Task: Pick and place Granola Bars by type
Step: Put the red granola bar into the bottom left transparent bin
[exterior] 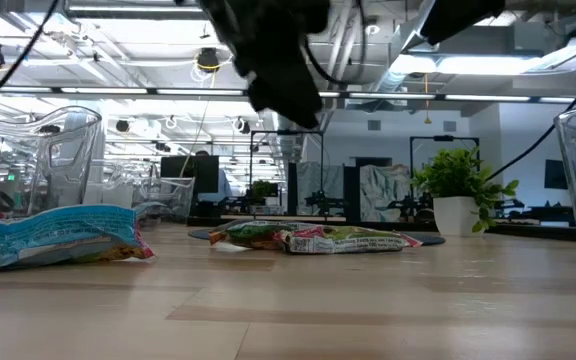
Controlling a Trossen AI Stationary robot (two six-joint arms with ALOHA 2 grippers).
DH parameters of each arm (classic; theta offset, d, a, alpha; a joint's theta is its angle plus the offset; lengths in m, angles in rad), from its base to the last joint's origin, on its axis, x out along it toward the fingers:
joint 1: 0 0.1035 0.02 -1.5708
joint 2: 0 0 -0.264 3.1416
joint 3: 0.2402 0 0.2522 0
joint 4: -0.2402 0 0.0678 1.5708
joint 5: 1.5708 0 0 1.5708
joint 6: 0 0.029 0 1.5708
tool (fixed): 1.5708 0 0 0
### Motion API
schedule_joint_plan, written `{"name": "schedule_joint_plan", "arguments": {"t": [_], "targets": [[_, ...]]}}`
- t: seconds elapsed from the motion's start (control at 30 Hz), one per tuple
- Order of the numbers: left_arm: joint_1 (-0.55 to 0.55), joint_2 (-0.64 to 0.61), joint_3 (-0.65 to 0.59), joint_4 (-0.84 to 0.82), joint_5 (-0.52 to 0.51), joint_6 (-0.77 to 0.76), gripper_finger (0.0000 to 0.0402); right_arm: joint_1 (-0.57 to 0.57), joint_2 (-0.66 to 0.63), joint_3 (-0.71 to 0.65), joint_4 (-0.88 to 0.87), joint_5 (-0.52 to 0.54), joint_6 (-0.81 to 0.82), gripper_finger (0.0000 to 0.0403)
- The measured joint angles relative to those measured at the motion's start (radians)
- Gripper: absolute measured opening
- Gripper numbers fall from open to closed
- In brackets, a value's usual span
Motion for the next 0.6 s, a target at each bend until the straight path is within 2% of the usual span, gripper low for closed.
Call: {"name": "schedule_joint_plan", "arguments": {"t": [0.33,0.6], "targets": [[-0.005,0.267,0.178,0.018,-0.056,0.041,0.0190,0.079,-0.146,-0.027,-0.040,-0.004,0.006,0.0186],[-0.025,0.309,0.200,0.023,-0.102,0.025,0.0189,0.182,-0.299,-0.109,-0.050,0.045,0.092,0.0179]]}}
